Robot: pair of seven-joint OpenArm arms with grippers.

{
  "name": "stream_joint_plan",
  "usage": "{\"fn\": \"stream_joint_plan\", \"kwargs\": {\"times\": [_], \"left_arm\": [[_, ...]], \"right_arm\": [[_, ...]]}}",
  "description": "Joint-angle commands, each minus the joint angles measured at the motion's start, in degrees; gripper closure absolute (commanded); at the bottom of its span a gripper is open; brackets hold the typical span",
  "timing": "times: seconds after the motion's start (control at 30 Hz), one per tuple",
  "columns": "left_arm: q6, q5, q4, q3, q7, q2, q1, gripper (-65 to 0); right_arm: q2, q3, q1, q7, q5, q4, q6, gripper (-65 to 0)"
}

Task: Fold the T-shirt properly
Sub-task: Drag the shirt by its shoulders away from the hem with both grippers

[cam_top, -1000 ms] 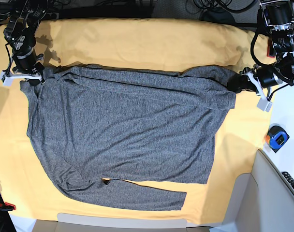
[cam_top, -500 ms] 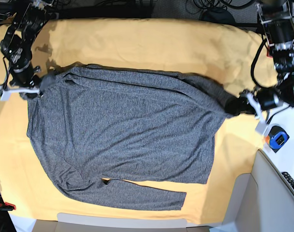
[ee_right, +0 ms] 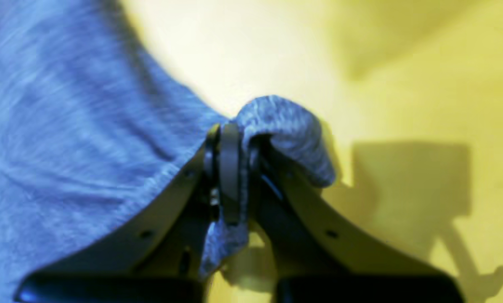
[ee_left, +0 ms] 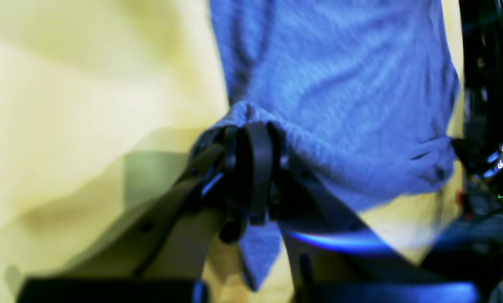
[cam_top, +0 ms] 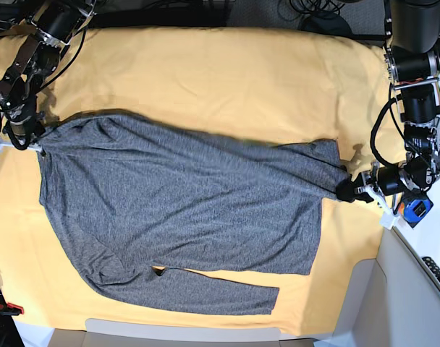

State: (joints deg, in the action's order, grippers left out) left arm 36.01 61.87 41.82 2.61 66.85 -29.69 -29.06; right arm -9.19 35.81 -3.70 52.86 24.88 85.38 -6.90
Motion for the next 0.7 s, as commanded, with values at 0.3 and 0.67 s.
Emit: {"fn": "stream_joint_plan", "kwargs": {"times": [0.3,0.67], "left_arm": [[0.17,-3.45,-5.91,0.42,-5.09,-1.38,-1.67,0.0],[0.17,-3.45,-5.82,0.07,-4.65,-3.49,-2.72,-0.1]], "right_arm": [[-2.02,4.32,-1.35,-1.12,-0.22,-1.38,0.26,0.0],[-2.02,-0.25,-2.14,-1.04,-0.31,-1.74,0.35,0.0]]}}
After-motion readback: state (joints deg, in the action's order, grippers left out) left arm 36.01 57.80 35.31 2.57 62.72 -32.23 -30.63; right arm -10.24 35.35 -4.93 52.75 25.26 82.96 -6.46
